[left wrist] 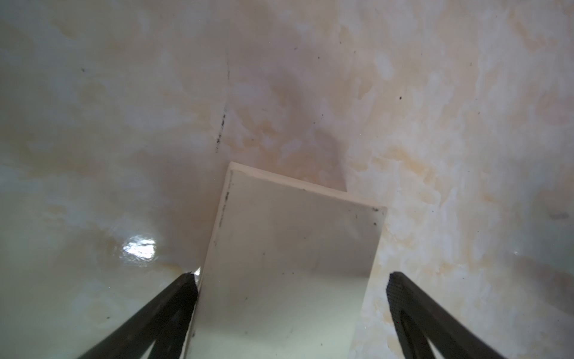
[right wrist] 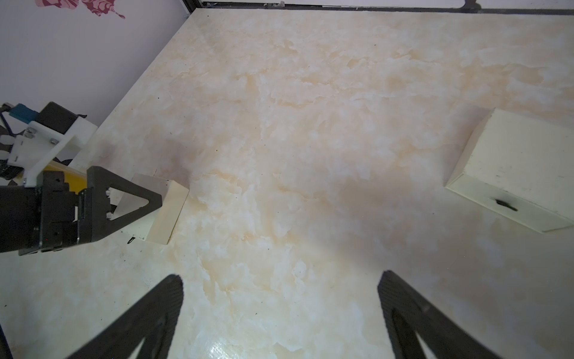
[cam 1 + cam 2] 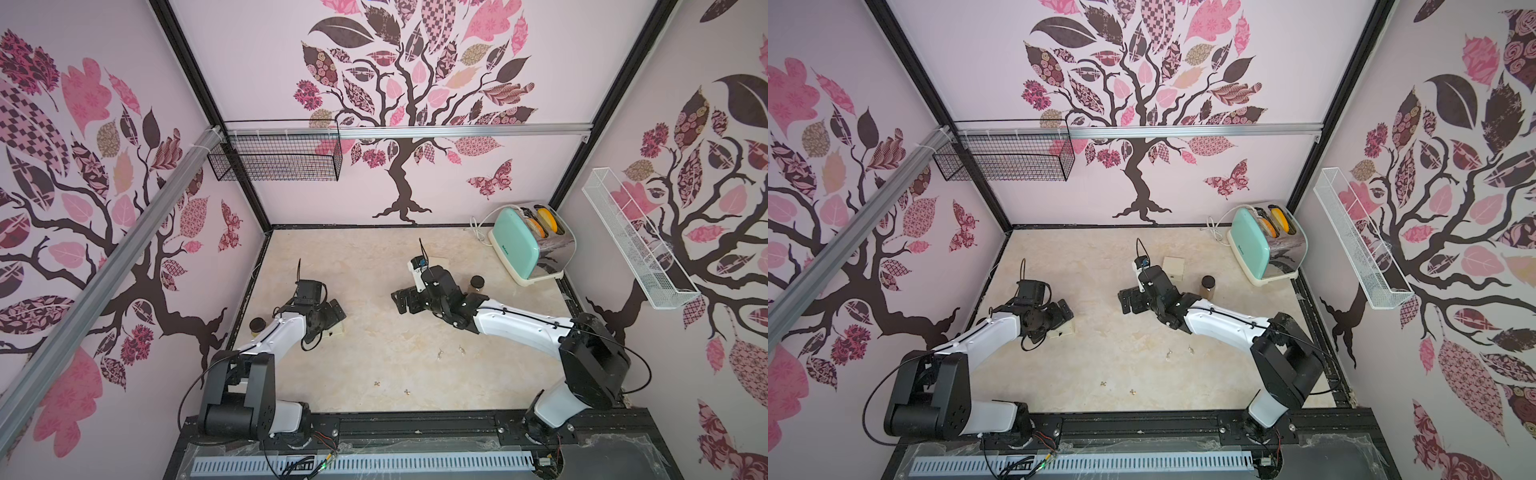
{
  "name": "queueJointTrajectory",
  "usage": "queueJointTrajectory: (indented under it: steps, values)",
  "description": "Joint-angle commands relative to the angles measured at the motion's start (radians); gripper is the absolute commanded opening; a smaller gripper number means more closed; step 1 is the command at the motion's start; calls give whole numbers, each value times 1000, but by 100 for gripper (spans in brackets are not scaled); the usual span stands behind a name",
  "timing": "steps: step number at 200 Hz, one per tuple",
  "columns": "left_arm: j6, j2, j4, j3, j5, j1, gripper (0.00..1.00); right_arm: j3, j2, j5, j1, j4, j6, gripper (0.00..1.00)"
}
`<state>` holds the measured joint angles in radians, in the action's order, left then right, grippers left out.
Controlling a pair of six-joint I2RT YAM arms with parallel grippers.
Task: Place the earrings into the drawer-style jewelry box
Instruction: Move the jewelry box to the center of the board.
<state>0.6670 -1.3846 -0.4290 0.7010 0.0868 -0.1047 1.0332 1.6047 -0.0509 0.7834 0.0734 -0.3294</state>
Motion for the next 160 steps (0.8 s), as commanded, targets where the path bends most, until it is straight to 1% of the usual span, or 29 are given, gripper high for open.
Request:
queueJointTrajectory:
  steps: [1,40,68,80,94,105,116,125,139,160]
  values:
    - [22,-3,55,4,30,-28,98,21,21,9,-1,5,10,100]
    - [22,-42,64,43,0,-143,98,7,31,15,-3,15,3,100]
    - [-5,-59,41,69,5,-171,98,-8,32,28,-4,19,0,100]
    - [-38,-27,-2,83,-6,-170,98,-11,30,41,-4,19,5,100]
    - [-95,36,-35,95,-50,-164,98,-17,28,58,-4,19,7,100]
    - [-142,73,-36,105,-72,-144,98,-24,29,82,-4,29,-2,100]
    - [-170,75,-20,121,-66,-110,98,-33,33,107,-4,44,-13,100]
    - [-186,49,-9,144,-57,-79,98,-33,39,127,-3,51,-21,100]
    - [-218,-27,4,194,-56,-46,98,-25,49,138,-1,50,-26,100]
    - [-276,-152,-16,290,-47,-36,98,-18,51,141,-1,44,-23,100]
